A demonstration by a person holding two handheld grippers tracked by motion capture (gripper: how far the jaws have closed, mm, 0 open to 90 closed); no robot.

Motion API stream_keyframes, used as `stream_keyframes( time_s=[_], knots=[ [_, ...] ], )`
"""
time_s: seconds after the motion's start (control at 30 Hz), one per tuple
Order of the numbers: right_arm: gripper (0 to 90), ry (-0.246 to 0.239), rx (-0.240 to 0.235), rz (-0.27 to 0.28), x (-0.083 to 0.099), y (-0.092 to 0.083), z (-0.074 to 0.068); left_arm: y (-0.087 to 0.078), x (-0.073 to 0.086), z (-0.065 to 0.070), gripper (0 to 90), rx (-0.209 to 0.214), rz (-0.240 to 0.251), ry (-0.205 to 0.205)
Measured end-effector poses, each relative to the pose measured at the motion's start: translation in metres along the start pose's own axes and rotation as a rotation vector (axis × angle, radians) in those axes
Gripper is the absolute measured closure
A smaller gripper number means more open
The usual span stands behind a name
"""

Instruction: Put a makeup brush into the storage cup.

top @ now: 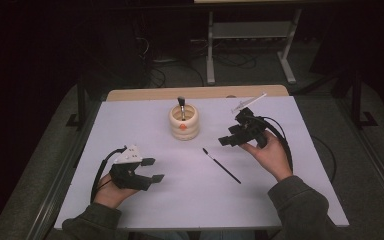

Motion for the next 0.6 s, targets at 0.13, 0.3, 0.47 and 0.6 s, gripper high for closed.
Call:
stream_keyframes(
  time_s=[0.13,0.3,0.47,0.6],
  knots=[
    [34.9,0.006,0.013,-0.016,0.009,0.001,0.0,0.0,-0.001,0.001,33.2,-0.003,0.0,-0.001],
    [35.6,0.009,0.021,-0.033,0.018,0.002,-0.003,0.001,-0.002,0.002,33.0,-0.002,0.0,0.0],
    [36.7,0.008,0.025,-0.057,0.026,0.006,-0.006,0.002,-0.001,0.003,33.0,-0.004,-0.003,0.001],
    [38.4,0.012,0.031,-0.077,0.031,0.011,-0.009,0.001,-0.002,0.003,33.0,-0.003,0.0,0.002]
  ],
)
Point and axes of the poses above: each handheld gripper's, and its own axes: y roughly forward along the jaws, x roughly out of its underside, z roughly to its right, the point moved 2 cm from there along y, roughly forward along the jaws, and after that the axes turned 5 degrees about -z, right-handed, at the moved point
